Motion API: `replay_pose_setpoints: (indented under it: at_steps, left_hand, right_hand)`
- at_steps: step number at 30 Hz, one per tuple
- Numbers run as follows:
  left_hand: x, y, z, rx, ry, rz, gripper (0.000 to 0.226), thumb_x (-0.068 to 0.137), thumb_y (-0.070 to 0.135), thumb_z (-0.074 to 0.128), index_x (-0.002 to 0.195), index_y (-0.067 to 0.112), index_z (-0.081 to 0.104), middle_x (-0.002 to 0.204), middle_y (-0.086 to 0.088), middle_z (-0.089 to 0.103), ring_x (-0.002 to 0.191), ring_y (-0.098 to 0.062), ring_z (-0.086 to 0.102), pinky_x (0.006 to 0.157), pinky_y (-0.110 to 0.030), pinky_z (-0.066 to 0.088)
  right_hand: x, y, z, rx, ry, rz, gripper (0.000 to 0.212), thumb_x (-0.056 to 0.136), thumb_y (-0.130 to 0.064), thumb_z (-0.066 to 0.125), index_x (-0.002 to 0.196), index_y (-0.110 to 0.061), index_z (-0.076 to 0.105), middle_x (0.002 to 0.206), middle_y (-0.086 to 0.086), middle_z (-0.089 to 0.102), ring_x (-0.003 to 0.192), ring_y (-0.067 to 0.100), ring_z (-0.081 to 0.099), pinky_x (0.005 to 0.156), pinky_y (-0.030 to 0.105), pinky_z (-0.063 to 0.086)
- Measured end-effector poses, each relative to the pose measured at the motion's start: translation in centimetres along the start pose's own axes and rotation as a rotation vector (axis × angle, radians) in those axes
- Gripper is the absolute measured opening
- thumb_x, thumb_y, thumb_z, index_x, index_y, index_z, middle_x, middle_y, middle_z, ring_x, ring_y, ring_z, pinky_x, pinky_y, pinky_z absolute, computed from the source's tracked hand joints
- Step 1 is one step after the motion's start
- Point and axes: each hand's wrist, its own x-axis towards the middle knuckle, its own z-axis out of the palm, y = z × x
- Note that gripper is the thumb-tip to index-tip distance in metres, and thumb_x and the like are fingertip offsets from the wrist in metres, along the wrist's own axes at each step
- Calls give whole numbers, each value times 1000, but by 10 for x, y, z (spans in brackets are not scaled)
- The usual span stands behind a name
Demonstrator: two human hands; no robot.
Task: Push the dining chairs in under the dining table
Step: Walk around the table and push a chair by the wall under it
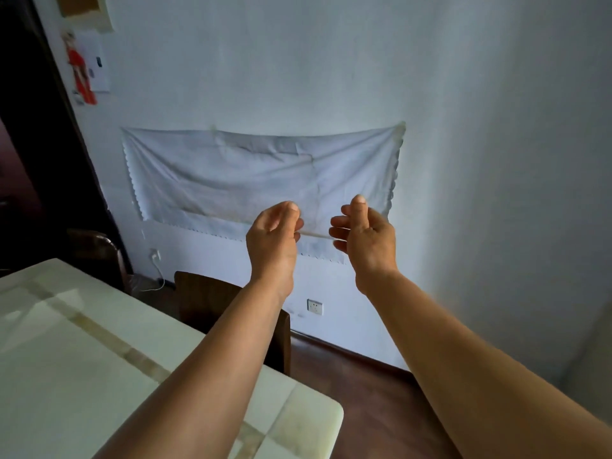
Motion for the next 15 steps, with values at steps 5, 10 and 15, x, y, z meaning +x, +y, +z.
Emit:
replay_pose_setpoints:
  at_steps: [5, 10, 15]
  left_hand:
    - [52, -43, 39, 4, 41, 6, 6, 86, 29, 63, 87, 23, 66, 86, 2, 70, 82, -13, 68, 71, -22, 50]
    - [116, -80, 95, -9, 152, 42, 6, 87, 23, 62, 82, 23, 65, 83, 1, 68, 82, -16, 66, 72, -23, 51]
    - [179, -104, 144, 13, 270, 75, 4, 85, 26, 63, 81, 26, 65, 81, 3, 69, 84, -14, 67, 74, -23, 52]
  right_hand:
    - [80, 28, -4, 23, -33, 6, 33, 95, -47, 42, 86, -21, 60, 80, 1, 68, 68, 12, 66, 70, 30, 55]
    - [176, 51, -10, 45, -116, -7, 32, 95, -46, 41, 84, -23, 60, 80, 3, 68, 71, 15, 66, 74, 36, 56]
    - [267, 62, -11, 32, -238, -18, 33, 95, -45, 41, 83, -21, 60, 74, 0, 66, 66, 11, 64, 70, 34, 54]
